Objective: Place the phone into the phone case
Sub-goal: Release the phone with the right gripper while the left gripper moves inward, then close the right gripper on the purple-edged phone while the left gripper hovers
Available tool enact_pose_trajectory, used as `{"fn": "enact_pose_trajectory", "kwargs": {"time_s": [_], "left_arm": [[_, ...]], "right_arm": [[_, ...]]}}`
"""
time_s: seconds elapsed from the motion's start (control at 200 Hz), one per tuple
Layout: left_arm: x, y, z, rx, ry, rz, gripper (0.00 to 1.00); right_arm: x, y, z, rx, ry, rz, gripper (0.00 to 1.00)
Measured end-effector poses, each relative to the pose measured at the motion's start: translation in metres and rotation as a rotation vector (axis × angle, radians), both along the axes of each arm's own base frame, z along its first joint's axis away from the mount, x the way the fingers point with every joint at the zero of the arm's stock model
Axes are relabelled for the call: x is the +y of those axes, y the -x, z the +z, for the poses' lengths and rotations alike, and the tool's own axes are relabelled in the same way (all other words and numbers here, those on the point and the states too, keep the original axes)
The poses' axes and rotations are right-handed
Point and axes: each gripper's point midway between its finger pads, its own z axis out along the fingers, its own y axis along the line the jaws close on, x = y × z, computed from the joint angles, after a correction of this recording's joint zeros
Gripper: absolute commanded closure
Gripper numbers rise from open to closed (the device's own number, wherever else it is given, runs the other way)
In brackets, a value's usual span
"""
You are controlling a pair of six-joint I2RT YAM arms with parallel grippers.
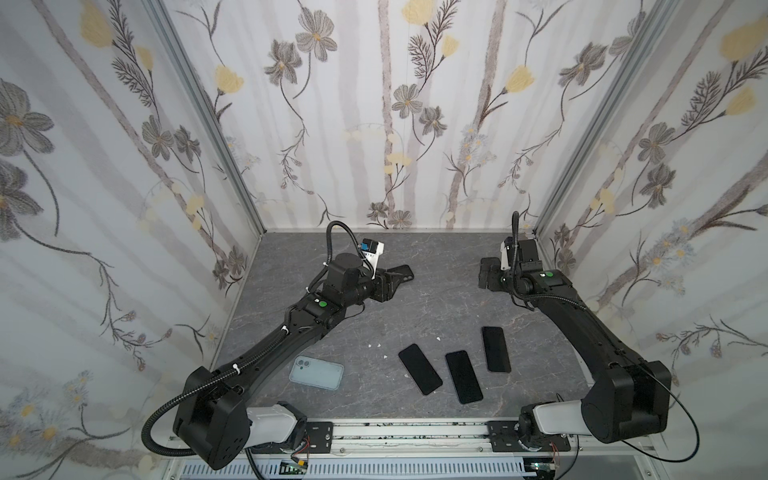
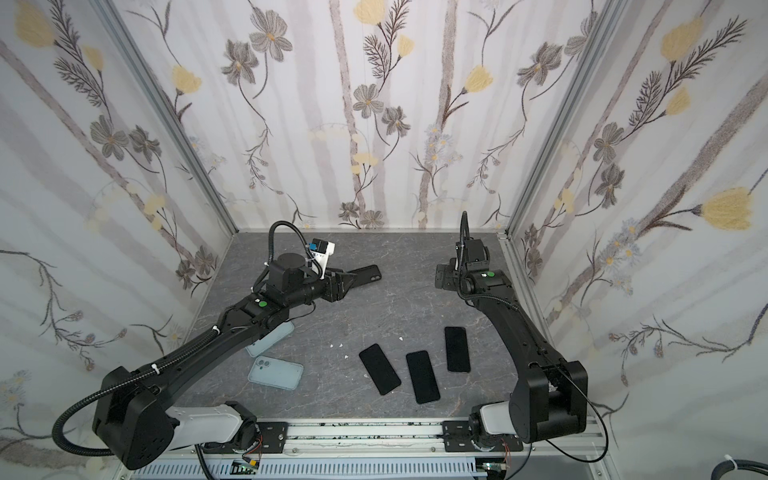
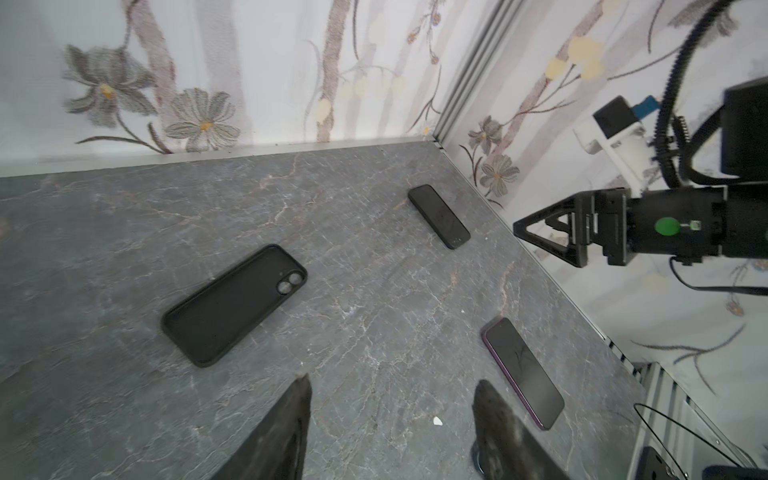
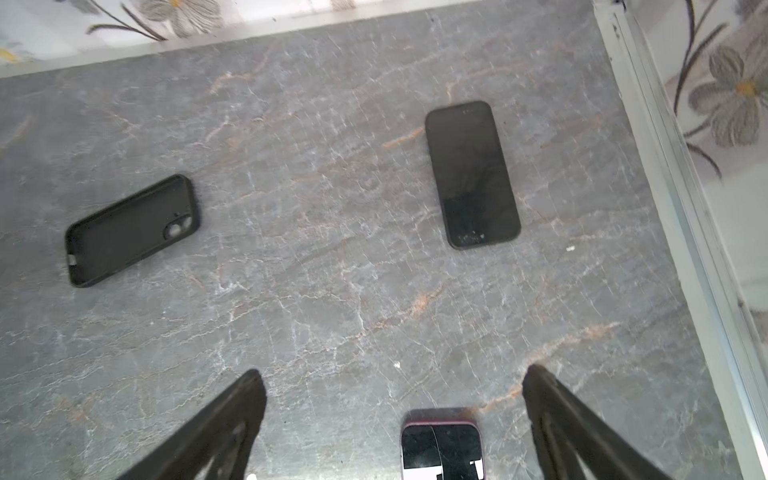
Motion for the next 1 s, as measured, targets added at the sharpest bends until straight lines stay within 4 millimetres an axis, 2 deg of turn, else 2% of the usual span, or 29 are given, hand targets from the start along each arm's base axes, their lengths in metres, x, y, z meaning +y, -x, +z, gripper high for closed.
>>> {"fn": "enact_pose_trajectory", "kwargs": {"time_s": [0.075, 0.18, 0.475, 0.884, 0.999], "left_arm": [[-0.016, 0.013, -0.004, -0.002, -0.015, -0.053, 0.38], [-0.036, 0.028, -0.016, 0.006, -0.045, -0.12, 0.38], [-0.079, 0.061, -0.047, 0.077, -0.103, -0.262, 0.38], [-0.091, 0.07, -0.066, 0.132, -0.128, -0.3, 0.37], [-0.093, 0.068, -0.07, 0.148, -0.141, -0.3, 0.36]], "right_arm": [[-0.002, 0.006, -0.006, 0.031, -0.009, -0.031, 0.03], [0.006, 0.024, -0.019, 0.081, -0.033, -0.031, 0.03], [0.011, 0.069, -0.038, 0.118, -0.099, -0.058, 0.06], [0.006, 0.109, -0.073, 0.161, -0.162, -0.117, 0.06], [0.005, 0.123, -0.091, 0.201, -0.173, -0.135, 0.07]]}}
